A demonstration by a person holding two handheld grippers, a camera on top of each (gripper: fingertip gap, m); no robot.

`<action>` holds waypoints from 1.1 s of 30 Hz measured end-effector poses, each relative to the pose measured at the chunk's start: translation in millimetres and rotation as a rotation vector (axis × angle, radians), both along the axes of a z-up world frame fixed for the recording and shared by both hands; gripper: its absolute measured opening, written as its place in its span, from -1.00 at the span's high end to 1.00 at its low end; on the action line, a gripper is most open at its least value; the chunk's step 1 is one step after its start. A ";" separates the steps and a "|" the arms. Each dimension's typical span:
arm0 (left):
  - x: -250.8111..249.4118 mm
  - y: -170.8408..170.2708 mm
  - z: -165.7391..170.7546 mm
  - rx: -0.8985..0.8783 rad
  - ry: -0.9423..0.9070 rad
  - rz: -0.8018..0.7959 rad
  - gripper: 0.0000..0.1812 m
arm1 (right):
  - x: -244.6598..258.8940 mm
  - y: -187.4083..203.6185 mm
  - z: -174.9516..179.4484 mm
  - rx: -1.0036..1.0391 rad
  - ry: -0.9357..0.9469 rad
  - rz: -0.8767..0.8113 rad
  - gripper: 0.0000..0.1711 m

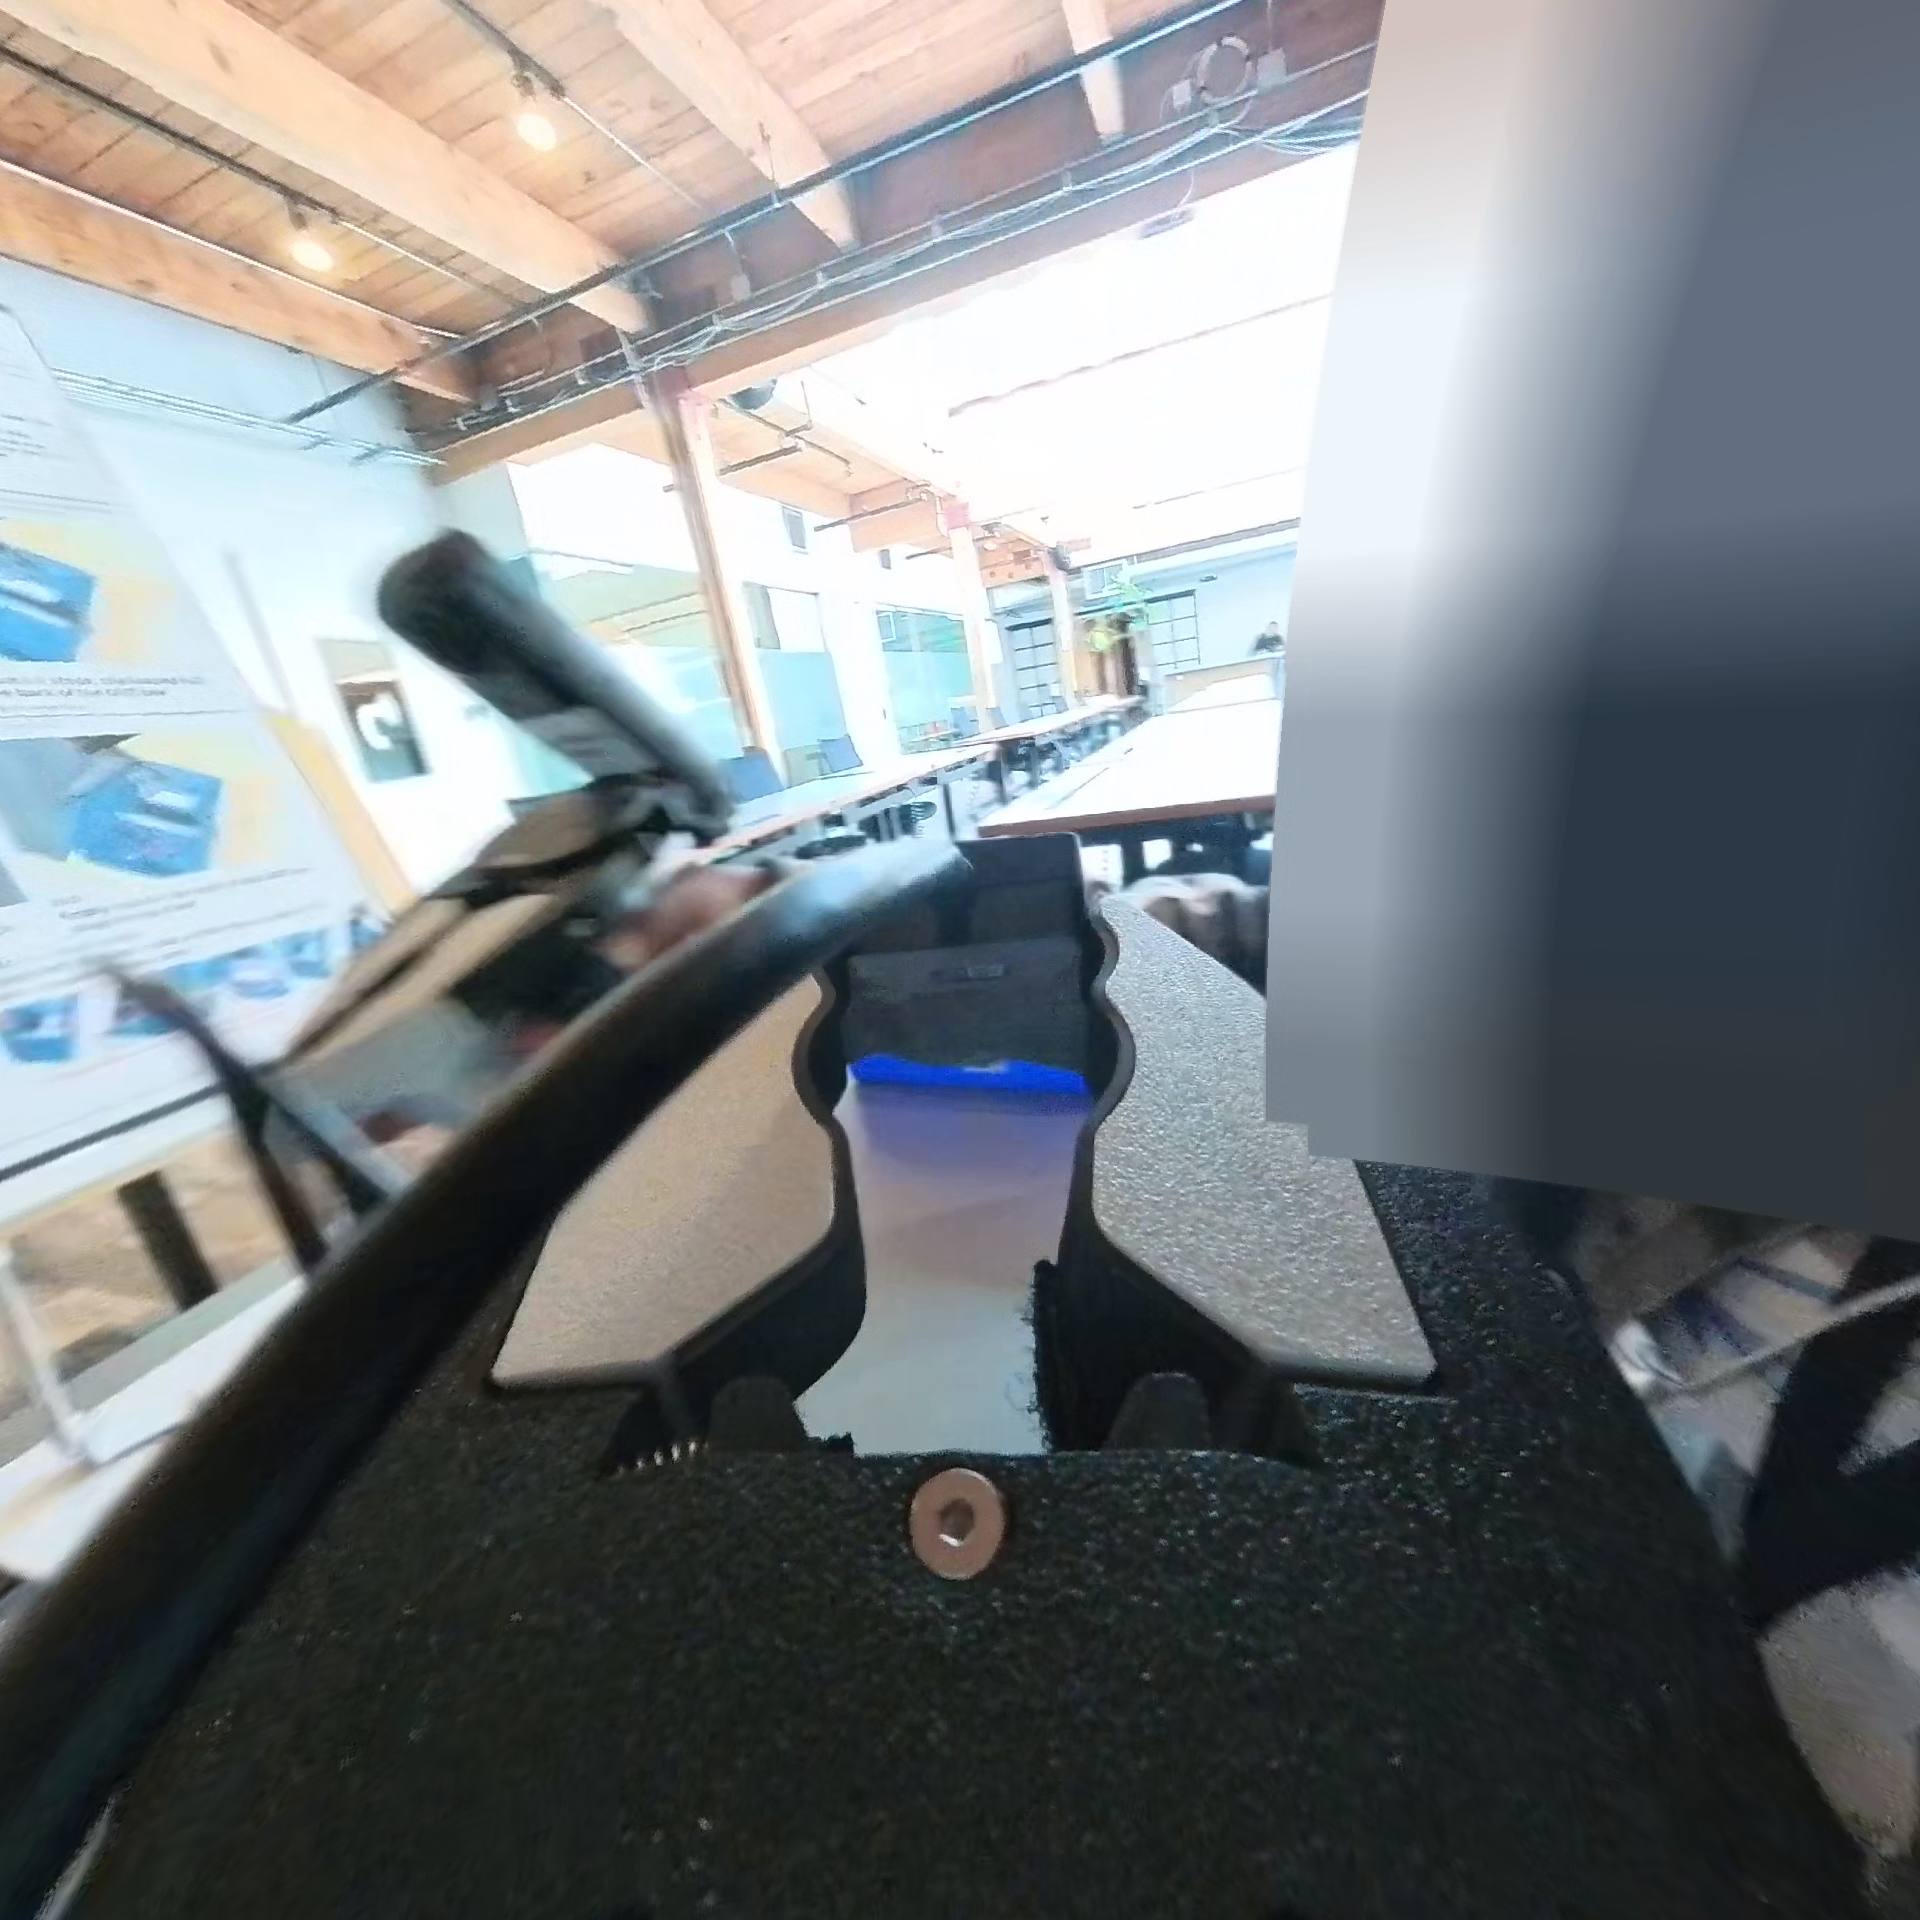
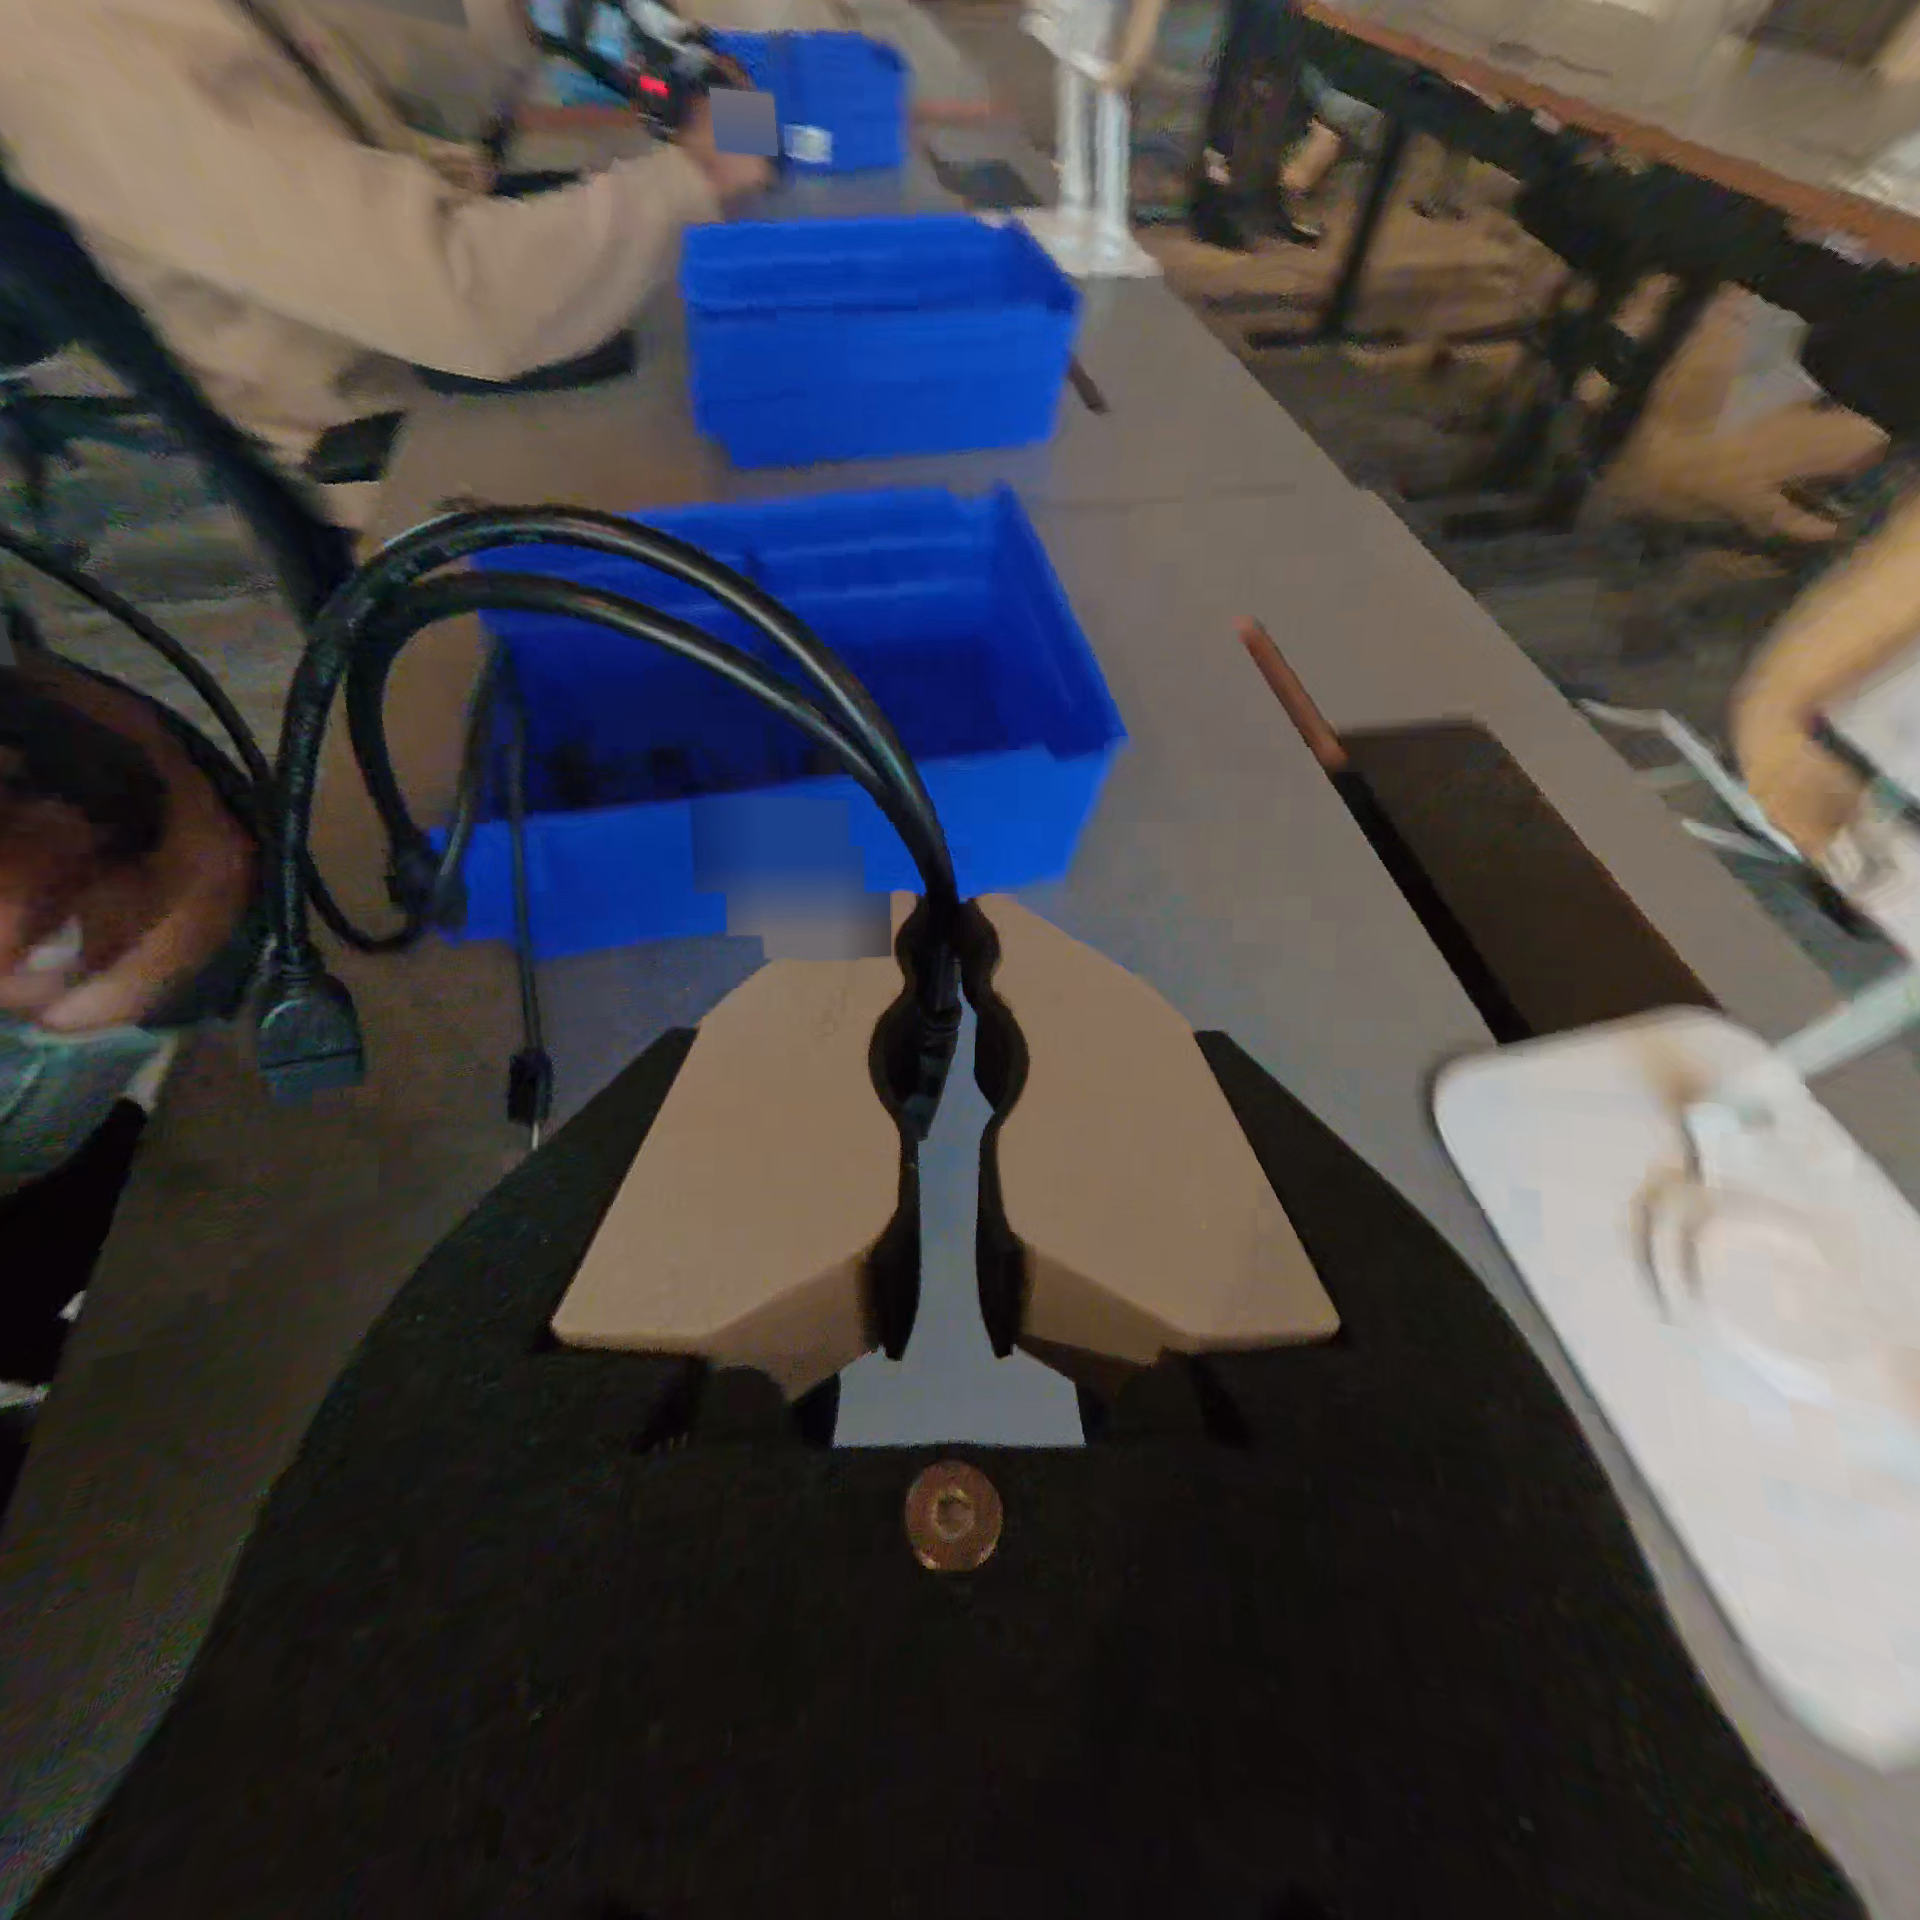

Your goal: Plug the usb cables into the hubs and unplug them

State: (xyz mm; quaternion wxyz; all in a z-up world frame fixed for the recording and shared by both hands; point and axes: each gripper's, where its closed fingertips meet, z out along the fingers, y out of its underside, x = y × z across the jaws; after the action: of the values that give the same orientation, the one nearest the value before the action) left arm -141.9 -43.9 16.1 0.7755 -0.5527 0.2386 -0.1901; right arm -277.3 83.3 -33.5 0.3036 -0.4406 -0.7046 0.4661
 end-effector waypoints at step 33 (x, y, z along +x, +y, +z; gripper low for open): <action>-75.7 39.1 -5.4 -0.055 -0.056 0.668 0.52 | 75.5 12.8 -145.9 0.029 -0.292 -0.284 0.95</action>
State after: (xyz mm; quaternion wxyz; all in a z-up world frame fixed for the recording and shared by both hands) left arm -217.6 -4.9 10.8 0.7861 -0.6156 0.0176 0.0530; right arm -201.9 96.2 -179.4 0.2670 -0.5940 -0.6786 0.3396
